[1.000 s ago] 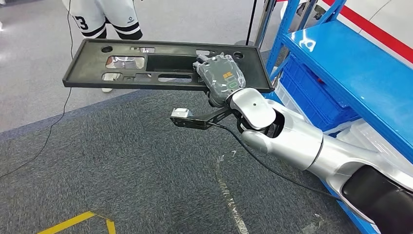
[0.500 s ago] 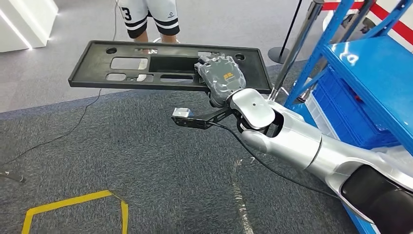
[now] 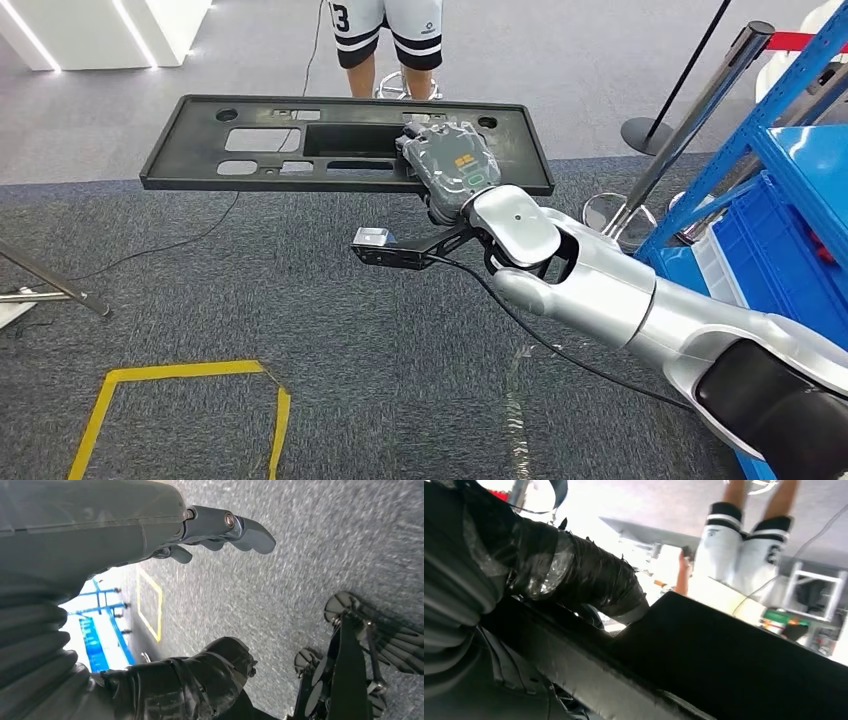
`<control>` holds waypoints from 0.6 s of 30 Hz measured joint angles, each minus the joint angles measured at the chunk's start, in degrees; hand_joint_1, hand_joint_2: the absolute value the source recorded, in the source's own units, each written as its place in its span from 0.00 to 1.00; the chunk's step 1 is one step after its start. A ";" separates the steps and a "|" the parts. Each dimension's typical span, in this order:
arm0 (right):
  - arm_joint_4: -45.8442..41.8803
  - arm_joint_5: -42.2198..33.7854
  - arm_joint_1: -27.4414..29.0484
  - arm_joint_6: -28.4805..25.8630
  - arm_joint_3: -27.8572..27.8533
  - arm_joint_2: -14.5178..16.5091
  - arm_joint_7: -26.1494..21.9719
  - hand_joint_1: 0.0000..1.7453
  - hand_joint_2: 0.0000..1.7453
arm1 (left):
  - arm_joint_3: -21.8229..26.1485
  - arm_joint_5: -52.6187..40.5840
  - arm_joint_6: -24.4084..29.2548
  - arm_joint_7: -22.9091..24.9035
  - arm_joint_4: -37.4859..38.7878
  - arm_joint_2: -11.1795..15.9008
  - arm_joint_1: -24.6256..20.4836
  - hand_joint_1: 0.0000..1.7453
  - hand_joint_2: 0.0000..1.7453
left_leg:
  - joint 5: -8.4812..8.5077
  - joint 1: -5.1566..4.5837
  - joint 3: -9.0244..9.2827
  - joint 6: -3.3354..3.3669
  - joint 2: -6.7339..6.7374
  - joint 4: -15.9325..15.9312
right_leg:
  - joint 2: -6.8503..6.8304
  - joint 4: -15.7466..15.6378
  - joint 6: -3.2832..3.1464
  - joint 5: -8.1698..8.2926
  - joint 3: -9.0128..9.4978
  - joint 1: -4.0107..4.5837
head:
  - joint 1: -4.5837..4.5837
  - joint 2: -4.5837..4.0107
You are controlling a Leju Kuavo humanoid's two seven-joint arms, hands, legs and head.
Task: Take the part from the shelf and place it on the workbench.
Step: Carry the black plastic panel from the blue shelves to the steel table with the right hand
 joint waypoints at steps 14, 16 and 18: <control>1.44 -0.38 -0.83 -0.21 0.00 1.26 -1.15 1.00 1.00 | -0.05 0.01 0.15 0.95 0.07 -0.04 0.13 0.00 1.00 | -0.76 -1.76 0.55 0.37 10.12 0.92 | -10.26 -1.14 -2.33 0.12 0.96 1.91 | -0.89 0.00; 1.64 -0.44 -0.95 -0.19 0.00 1.38 -1.20 1.00 1.00 | -0.07 0.00 0.23 1.06 0.07 0.08 0.12 0.00 1.00 | -0.57 -2.51 1.28 0.99 10.38 -0.87 | -11.52 -1.31 -1.99 0.12 0.97 2.03 | -0.89 0.00; 1.82 -0.48 -0.98 -0.18 0.00 1.62 -1.28 1.00 1.00 | -0.08 -0.14 0.32 1.20 0.08 0.12 0.24 0.00 1.00 | -0.06 -2.38 1.48 1.49 9.10 -1.64 | -11.91 -1.26 -1.51 -0.15 1.05 1.96 | -0.86 0.00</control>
